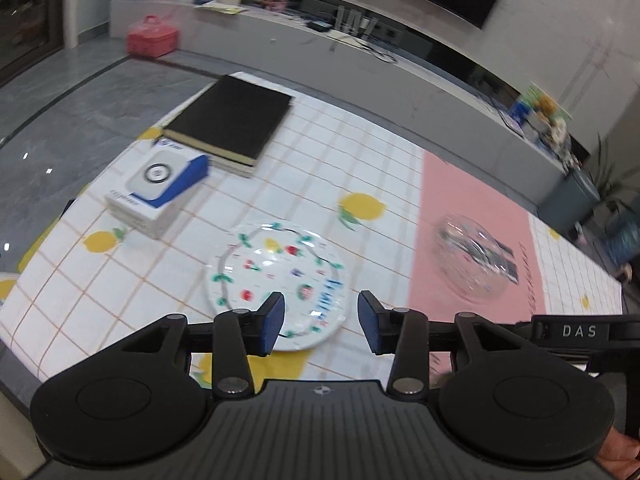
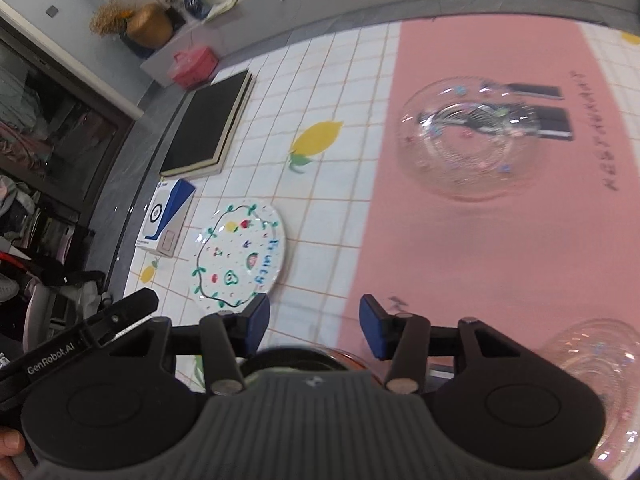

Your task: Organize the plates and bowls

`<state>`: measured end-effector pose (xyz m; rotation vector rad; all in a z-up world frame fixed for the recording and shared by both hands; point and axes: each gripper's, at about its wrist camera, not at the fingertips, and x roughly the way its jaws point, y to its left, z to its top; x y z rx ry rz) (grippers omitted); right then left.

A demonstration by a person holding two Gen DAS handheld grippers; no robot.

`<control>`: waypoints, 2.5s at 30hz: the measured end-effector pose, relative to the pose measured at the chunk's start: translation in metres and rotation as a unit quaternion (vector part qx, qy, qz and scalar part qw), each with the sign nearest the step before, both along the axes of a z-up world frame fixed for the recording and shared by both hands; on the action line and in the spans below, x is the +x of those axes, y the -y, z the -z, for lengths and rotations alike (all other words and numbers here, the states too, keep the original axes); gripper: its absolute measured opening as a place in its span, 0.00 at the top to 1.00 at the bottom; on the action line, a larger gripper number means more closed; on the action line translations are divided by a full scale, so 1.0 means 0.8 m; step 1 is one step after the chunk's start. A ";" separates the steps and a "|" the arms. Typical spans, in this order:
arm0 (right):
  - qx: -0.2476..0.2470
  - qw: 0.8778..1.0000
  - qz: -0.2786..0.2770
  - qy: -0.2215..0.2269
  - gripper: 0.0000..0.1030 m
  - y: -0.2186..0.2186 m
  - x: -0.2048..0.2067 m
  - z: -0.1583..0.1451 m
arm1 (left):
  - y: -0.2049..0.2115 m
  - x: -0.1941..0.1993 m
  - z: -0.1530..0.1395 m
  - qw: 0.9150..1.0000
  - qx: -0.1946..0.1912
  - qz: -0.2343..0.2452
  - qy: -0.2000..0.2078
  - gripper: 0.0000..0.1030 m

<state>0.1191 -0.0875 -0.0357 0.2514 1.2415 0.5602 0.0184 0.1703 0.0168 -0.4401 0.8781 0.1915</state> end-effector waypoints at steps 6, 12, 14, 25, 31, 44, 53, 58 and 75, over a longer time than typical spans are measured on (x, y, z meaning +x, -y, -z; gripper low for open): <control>-0.005 0.999 -0.031 -0.013 0.52 -0.056 0.017 0.015 | -0.060 -0.006 0.026 0.998 -0.027 -0.052 0.002 0.52; -0.026 0.997 -0.047 -0.048 0.53 -0.095 0.046 0.044 | -0.091 0.002 0.059 0.996 -0.058 -0.070 -0.006 0.52; -0.031 0.996 -0.049 -0.061 0.54 -0.104 0.057 0.055 | -0.096 0.008 0.072 0.995 -0.066 -0.073 -0.011 0.52; -0.038 0.991 -0.052 -0.119 0.67 -0.119 0.096 0.102 | -0.125 0.032 0.120 0.988 -0.123 -0.085 -0.034 0.52; -0.025 0.990 -0.052 -0.132 0.77 -0.124 0.104 0.112 | -0.127 0.040 0.135 0.987 -0.132 -0.078 -0.049 0.66; -0.015 0.990 -0.048 -0.129 0.91 -0.128 0.101 0.116 | -0.125 0.044 0.137 0.989 -0.121 -0.077 -0.042 0.88; -0.002 0.991 -0.049 -0.122 0.91 -0.120 0.100 0.101 | -0.119 0.034 0.122 0.989 -0.118 -0.083 -0.029 0.88; 0.008 0.992 -0.048 -0.115 0.91 -0.109 0.096 0.090 | -0.111 0.030 0.107 0.990 -0.113 -0.083 -0.020 0.88; 0.074 0.994 0.032 -0.073 0.91 0.045 0.063 0.017 | -0.004 0.039 0.030 0.994 -0.105 -0.016 0.029 0.88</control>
